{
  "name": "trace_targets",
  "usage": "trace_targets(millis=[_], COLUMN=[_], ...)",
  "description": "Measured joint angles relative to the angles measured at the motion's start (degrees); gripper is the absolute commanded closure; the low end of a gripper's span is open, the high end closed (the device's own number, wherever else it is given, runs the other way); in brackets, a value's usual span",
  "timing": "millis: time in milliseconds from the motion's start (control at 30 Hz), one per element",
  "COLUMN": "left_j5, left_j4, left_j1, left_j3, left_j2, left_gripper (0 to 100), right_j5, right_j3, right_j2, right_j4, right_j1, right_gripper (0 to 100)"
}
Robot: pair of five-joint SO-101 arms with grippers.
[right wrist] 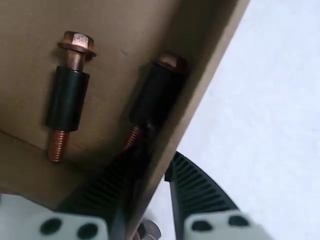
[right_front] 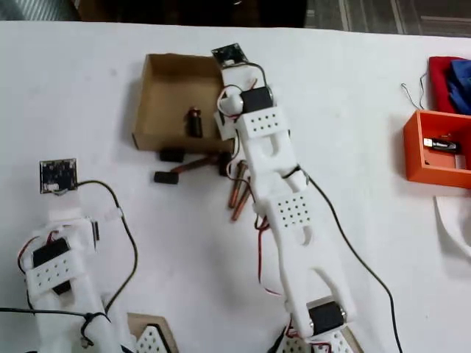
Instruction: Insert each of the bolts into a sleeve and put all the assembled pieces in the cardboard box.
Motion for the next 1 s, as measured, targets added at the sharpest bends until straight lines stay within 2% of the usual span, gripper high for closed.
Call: trace_targets(millis=[133, 333, 567, 833, 1000], left_j5=[0.00, 0.00, 0.00, 0.00, 0.00], left_j4=[0.00, 0.00, 0.00, 0.00, 0.00], left_j1=[0.00, 0.00, 0.00, 0.00, 0.00], left_j3=[0.00, 0.00, 0.00, 0.00, 0.00], left_j2=[0.00, 0.00, 0.00, 0.00, 0.00], left_gripper=[85, 85, 85, 85, 85], right_j5=[0.00, 0.00, 0.00, 0.35, 0.35], right_j3=[0.00, 0.00, 0.00, 0.00, 0.00], right_j2=[0.00, -0.09, -1.58, -11.78, -25.23], right_j4=[0.00, 0.35, 0.44, -0.97, -0.97], right_j1=[0.00, -0.35, -0.26, -0.18, 2.46], right_gripper=[97.1, 86.3, 86.6, 86.5, 86.5])
